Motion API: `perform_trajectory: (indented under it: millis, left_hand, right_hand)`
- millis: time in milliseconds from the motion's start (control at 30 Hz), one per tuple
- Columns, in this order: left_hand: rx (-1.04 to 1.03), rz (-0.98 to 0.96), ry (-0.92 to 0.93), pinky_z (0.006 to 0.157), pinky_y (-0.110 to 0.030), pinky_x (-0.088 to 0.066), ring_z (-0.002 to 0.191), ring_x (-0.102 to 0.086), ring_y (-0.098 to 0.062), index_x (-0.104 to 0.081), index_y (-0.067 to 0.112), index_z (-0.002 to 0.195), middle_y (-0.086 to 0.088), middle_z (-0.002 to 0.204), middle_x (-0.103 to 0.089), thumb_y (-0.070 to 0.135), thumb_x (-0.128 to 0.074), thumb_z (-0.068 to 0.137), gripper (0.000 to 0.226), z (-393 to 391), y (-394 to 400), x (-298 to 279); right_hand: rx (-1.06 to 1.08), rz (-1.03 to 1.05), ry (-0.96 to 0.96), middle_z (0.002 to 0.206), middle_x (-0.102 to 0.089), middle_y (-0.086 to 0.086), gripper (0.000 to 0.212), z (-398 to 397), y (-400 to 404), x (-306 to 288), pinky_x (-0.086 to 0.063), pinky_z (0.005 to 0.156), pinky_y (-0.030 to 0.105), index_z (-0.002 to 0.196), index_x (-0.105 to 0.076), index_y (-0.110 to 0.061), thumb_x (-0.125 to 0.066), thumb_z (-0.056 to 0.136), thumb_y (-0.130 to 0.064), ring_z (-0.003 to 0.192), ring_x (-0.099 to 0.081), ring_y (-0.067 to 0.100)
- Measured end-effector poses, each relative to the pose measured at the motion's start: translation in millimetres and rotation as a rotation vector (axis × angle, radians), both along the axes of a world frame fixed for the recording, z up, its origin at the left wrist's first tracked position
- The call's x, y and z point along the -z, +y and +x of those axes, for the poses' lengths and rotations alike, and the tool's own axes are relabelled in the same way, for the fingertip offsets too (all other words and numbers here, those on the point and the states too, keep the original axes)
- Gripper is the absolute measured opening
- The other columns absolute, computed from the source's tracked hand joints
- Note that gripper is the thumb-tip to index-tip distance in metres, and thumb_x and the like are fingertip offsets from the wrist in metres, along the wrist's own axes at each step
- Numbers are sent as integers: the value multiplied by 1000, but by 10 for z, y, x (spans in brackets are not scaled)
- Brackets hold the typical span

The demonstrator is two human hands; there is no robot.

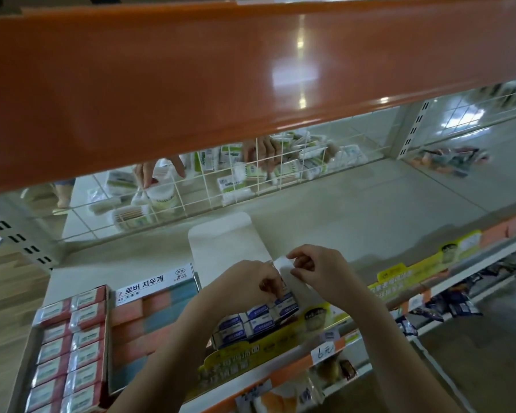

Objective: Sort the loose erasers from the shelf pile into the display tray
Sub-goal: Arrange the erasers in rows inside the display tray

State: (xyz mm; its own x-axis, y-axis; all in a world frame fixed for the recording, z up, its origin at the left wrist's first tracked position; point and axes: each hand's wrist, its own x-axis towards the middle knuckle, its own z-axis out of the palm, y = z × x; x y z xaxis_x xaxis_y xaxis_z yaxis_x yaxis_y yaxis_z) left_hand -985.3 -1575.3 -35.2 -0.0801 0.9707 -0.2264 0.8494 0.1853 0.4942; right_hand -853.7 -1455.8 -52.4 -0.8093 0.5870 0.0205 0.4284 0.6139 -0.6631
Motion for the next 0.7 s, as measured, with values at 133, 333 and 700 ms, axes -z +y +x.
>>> perform_trajectory:
  millis: [133, 333, 700]
  left_hand:
    - [44, 33, 62, 69, -11, -35, 81, -49, -1, -66, 23, 97, 13, 89, -53, 25, -59, 87, 13, -32, 22, 23]
    - [1, 170, 96, 71, -14, -42, 80, -56, -2, -64, 27, 94, 13, 91, -61, 27, -56, 90, 9, -46, 285, -198]
    - [151, 183, 425, 94, -38, -41, 114, -49, -26, -53, 21, 121, -5, 121, -51, 40, -50, 92, 35, 873, 1736, -139]
  right_hand:
    - [-43, 11, -27, 95, -67, 1, 25, 22, -3, -87, -50, 81, 24, 113, -64, -13, -61, 89, -20, 87, -62, 14]
    - [10, 134, -92, 101, -67, 3, 27, 85, 228, -221, -45, 81, 23, 116, -63, -13, -59, 91, -23, 87, -60, 12]
    - [202, 331, -301, 125, -53, 10, 39, 972, 1302, -170, -34, 98, 32, 128, -52, -14, -55, 91, -27, 118, -47, 26]
